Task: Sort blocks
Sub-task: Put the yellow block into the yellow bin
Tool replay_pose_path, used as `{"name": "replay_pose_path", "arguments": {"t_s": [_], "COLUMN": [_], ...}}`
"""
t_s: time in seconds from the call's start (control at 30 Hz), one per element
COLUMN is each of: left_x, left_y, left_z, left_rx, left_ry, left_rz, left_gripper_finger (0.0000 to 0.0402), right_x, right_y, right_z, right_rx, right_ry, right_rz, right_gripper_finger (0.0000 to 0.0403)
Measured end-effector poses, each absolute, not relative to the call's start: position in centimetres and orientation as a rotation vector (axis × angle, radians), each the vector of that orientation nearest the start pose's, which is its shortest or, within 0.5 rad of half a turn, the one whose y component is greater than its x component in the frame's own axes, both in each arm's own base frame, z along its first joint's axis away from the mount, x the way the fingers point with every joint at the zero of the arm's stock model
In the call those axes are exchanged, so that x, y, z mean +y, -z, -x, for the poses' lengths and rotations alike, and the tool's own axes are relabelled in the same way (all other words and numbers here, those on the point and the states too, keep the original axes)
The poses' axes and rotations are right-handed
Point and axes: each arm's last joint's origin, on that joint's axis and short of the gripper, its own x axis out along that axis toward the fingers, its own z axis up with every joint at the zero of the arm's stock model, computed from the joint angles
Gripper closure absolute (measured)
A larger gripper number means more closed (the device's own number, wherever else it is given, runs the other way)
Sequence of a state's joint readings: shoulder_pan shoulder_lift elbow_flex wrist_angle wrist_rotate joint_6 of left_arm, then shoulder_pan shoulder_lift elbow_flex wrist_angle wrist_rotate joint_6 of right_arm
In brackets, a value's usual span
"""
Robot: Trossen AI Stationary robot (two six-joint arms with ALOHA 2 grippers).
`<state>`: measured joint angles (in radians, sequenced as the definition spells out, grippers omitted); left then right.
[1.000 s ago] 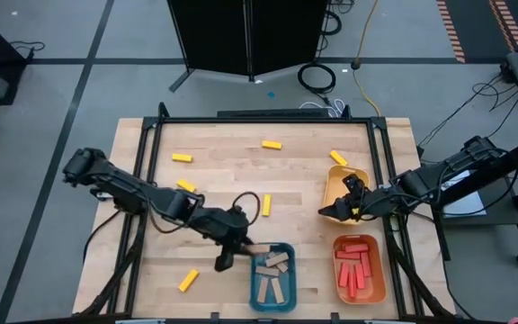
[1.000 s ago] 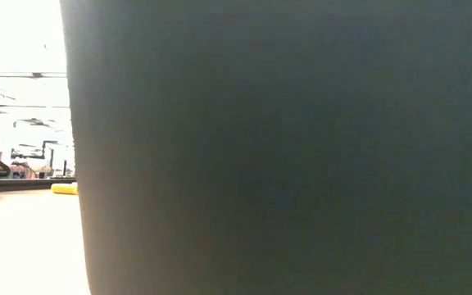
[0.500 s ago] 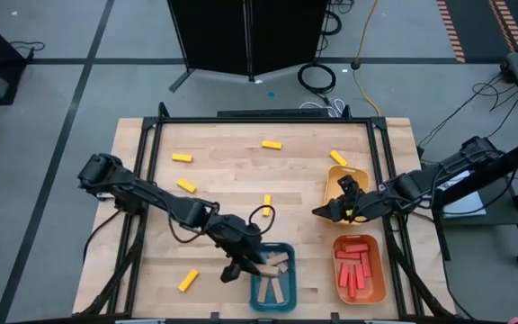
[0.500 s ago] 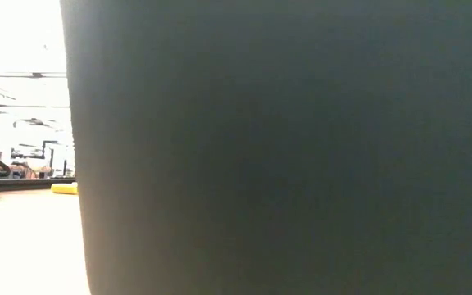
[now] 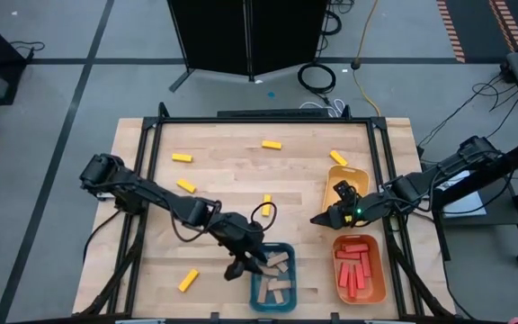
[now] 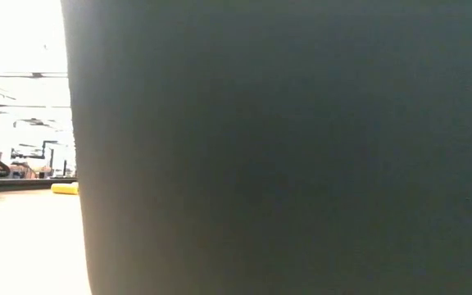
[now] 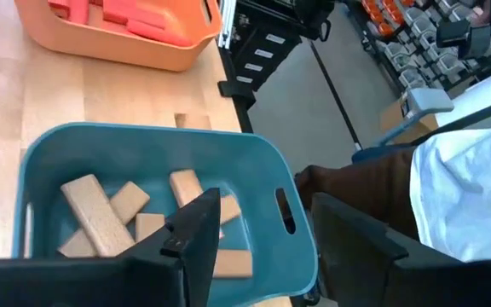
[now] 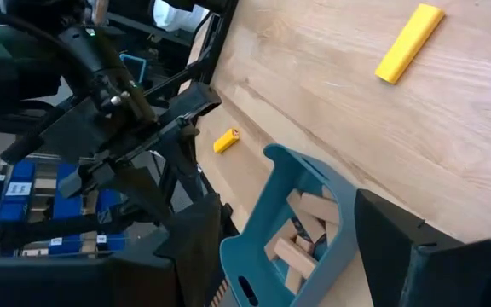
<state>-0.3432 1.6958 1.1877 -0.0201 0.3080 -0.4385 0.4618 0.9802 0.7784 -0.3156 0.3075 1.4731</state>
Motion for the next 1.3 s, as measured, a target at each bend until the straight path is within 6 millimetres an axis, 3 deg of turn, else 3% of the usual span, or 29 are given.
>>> {"name": "replay_pose_path", "arguments": {"t_s": [0.2,0.37,0.63,0.9,1.1,1.3], "left_x": [-12.3,-9.8,-5.8,-2.3,1.0,1.8], "left_y": [-25.0,-25.1,-24.1,-23.2,-22.8,-20.0], "left_z": [-34.9,-33.3,-30.1,-27.3,-24.7,-21.0], "left_rx": [0.745,0.916,1.208,1.486,1.609,1.684], "left_ry": [0.454,0.336,-0.100,-0.401,-0.293,-0.035], "left_rz": [0.415,0.434,0.304,0.127,-0.036,-0.250], "left_gripper_finger": [0.0220,0.0219,0.0219,0.0219,0.0219,0.0219], "right_x": [8.5,8.5,8.4,8.4,8.2,6.9], "right_y": [-28.5,-28.5,-28.4,-28.3,-28.2,-27.8], "right_z": [-19.0,-19.0,-18.9,-18.9,-18.9,-19.0], "right_rx": [0.488,0.489,0.498,0.511,0.563,0.604], "right_ry": [0.226,0.226,0.226,0.238,0.172,0.168], "right_rz": [-1.245,-1.245,-1.210,-1.202,-1.073,-0.888], "right_gripper_finger": [0.0204,0.0204,0.0204,0.0204,0.0204,0.0204]}}
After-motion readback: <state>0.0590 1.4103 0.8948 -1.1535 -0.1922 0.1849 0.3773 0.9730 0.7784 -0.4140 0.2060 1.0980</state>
